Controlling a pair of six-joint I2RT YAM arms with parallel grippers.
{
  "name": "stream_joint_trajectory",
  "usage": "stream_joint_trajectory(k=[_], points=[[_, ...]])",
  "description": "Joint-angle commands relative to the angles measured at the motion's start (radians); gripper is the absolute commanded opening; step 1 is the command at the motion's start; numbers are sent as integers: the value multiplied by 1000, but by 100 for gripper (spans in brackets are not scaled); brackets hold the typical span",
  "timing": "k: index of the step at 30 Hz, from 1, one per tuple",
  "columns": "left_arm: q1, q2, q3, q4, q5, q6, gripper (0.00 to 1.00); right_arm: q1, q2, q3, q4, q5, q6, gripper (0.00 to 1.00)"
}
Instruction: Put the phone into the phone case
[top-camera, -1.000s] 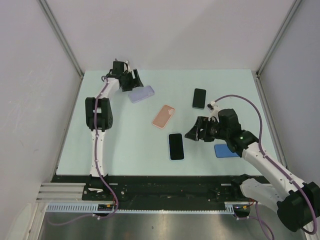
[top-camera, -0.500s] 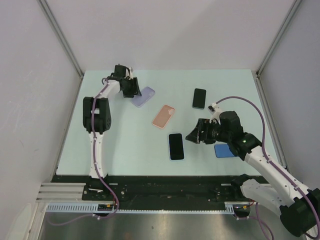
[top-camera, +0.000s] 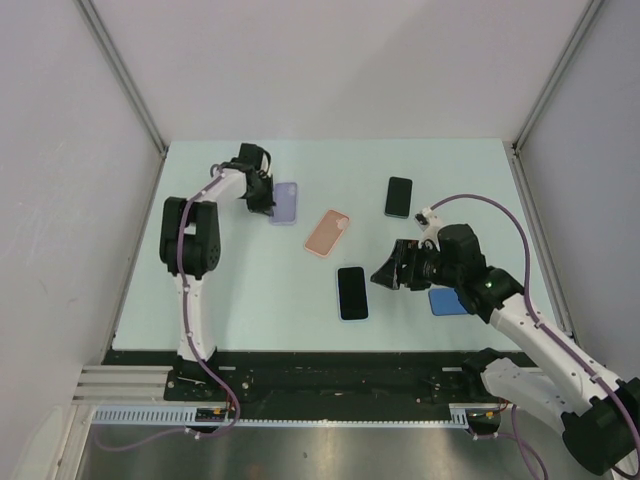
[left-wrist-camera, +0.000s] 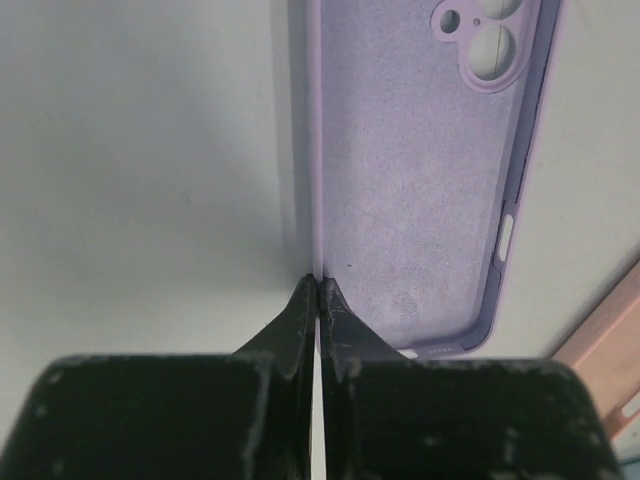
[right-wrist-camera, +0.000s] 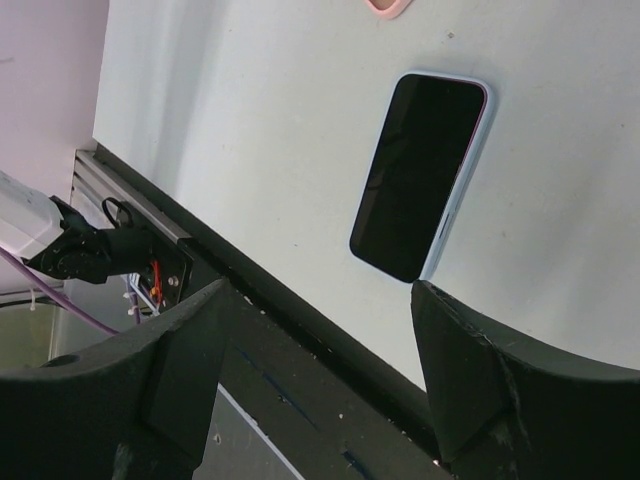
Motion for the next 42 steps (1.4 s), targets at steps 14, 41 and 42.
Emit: stream_joint_trajectory(k=[14, 41, 42], points=[[-130, -600, -703, 97, -32, -206, 0, 20, -98, -82, 33, 15, 20, 77], [-284, -1168, -1050, 238, 60, -332, 69, -23, 554, 31, 420, 91, -25, 54], [-284, -1173, -1055, 269, 84, -332, 69, -23, 592, 44, 423, 72, -28, 54]])
